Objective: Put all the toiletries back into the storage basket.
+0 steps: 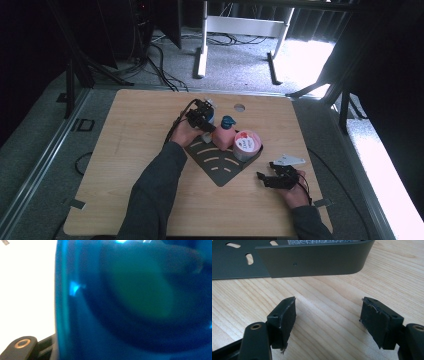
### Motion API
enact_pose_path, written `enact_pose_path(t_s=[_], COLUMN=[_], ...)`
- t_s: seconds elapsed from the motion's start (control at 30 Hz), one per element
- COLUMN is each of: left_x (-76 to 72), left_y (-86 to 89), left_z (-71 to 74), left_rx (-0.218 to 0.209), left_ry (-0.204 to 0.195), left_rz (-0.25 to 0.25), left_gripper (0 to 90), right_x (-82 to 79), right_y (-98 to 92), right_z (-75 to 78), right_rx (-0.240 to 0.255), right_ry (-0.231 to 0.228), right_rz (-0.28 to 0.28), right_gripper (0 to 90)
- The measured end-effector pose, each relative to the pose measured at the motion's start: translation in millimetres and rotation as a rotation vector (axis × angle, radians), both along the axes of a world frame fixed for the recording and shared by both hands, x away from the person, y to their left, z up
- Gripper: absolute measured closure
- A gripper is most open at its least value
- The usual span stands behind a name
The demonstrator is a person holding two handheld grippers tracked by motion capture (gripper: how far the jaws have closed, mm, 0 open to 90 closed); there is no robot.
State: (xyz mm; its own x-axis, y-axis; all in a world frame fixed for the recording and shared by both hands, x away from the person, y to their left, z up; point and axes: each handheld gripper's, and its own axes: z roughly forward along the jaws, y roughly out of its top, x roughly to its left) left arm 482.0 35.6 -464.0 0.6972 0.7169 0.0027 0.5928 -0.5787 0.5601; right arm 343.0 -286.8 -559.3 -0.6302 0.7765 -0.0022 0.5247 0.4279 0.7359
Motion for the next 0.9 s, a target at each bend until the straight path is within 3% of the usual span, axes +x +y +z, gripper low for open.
enact_pose_path(t_s=[0.47,0.9], left_x=[1.1,-3.3], left_y=[-2.0,3.0], left_z=[-3.3,-2.7], left_rx=[-0.008,0.002], left_ry=[0.004,0.020], left_rz=[0.016,0.023], left_gripper=[53.3,45.7], right_x=[-0.1,-0.2], right_y=[0.1,0.2], right_z=[0.0,0.0], right_rx=[-0.001,0.000], right_ry=[0.000,0.000], right_rz=[0.001,0.000], right_gripper=[28.1,28.1])
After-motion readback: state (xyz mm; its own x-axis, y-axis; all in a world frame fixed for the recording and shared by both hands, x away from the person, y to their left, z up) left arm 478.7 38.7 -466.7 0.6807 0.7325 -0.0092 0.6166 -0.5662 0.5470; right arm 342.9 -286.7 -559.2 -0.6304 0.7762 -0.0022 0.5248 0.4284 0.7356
